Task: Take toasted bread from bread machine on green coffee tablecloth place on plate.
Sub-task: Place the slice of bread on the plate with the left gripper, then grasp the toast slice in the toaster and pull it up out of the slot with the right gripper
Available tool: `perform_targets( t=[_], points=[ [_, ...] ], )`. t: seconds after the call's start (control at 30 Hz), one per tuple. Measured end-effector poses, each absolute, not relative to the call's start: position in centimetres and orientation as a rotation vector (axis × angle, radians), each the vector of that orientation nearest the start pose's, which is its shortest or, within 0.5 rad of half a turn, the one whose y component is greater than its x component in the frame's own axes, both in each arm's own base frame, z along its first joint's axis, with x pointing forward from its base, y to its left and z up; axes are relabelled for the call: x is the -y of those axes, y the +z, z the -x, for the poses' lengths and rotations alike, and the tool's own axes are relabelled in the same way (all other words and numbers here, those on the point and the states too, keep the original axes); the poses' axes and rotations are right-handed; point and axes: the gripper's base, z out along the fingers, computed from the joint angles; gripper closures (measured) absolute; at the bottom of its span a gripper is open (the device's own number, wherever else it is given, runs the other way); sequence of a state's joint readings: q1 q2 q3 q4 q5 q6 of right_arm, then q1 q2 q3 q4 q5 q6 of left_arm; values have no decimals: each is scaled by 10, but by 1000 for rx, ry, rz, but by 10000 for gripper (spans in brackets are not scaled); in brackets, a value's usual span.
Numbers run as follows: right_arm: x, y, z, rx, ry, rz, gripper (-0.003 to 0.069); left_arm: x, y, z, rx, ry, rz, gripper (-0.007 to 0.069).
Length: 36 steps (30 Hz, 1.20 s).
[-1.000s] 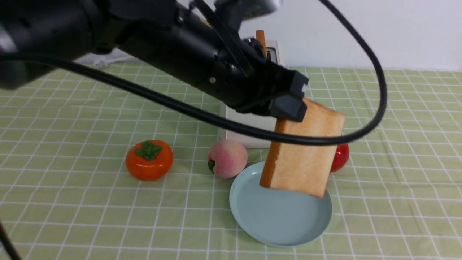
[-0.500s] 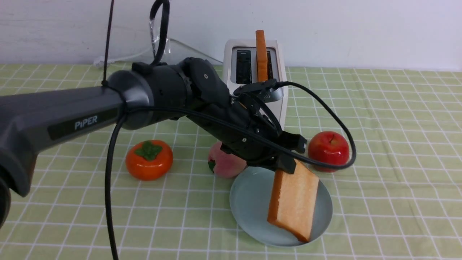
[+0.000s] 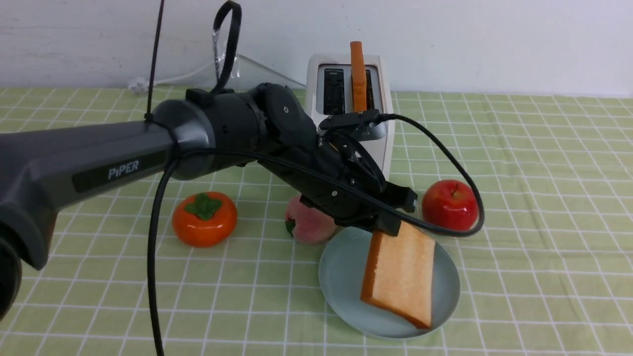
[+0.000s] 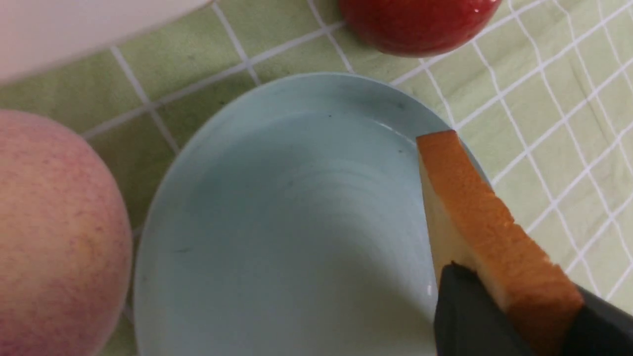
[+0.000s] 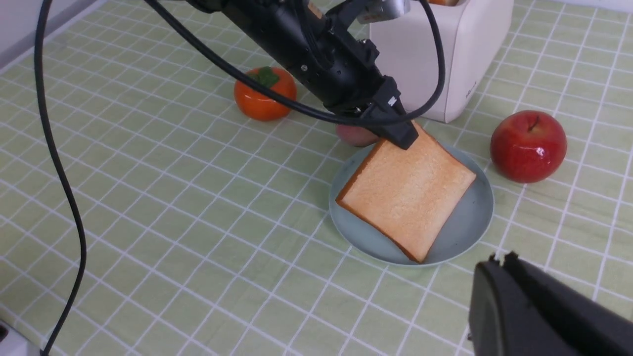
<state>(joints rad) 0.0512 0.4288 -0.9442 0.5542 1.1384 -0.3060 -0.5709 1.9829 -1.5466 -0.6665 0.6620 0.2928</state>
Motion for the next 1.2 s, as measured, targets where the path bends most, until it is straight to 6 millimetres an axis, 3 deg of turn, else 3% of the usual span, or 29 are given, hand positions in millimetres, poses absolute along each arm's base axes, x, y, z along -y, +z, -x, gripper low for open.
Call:
perform_targets(
  t=[0.17, 0.23, 0.3, 0.33, 0.4, 0.5, 0.6, 0.67, 0.77, 0.8, 0.9, 0.93, 0.97, 1.13, 1.2],
  points=[
    [-45, 399, -22, -1975, 506, 414, 662, 267, 233, -357, -2485, -762, -601, 221],
    [-45, 399, -22, -1977, 507, 415, 662, 266, 234, -358, -2478, -743, -611, 166],
    [-45, 399, -22, -1978, 507, 416, 662, 262, 243, -359, -2421, -663, -656, 32],
    [-45, 399, -22, -1978, 507, 416, 662, 261, 245, -359, -2418, -664, -655, 32],
    [-45, 399, -22, -1979, 507, 416, 662, 254, 267, -357, -2323, -584, -695, -30],
    [-45, 399, -22, -1979, 507, 417, 662, 246, 298, -350, -2225, -527, -725, -38],
    [-44, 398, -23, -1987, 491, 415, 662, 235, 330, -335, -2164, -503, -755, 4],
    [-44, 398, -25, -1993, 487, 414, 662, 231, 340, -329, -2153, -501, -758, 38],
    [-43, 397, -37, -2035, 484, 405, 661, 215, 374, -307, -2118, -486, -742, 238],
    [-43, 396, -43, -2058, 487, 393, 661, 208, 387, -298, -2111, -476, -728, 354],
    [-44, 393, -62, -2113, 499, 366, 661, 193, 406, -280, -2115, -443, -706, 581],
    [-44, 391, -74, -2147, 507, 353, 661, 187, 410, -273, -2114, -434, -693, 624],
    [-44, 391, -74, -2147, 507, 353, 661, 186, 411, -271, -2112, -431, -691, 630],
    [-49, 378, -126, -2243, 574, 311, 660, 150, 410, -223, -2024, -438, -591, 638],
    [-50, 376, -134, -2250, 598, 312, 659, 144, 406, -213, -2010, -447, -572, 638]
  ],
)
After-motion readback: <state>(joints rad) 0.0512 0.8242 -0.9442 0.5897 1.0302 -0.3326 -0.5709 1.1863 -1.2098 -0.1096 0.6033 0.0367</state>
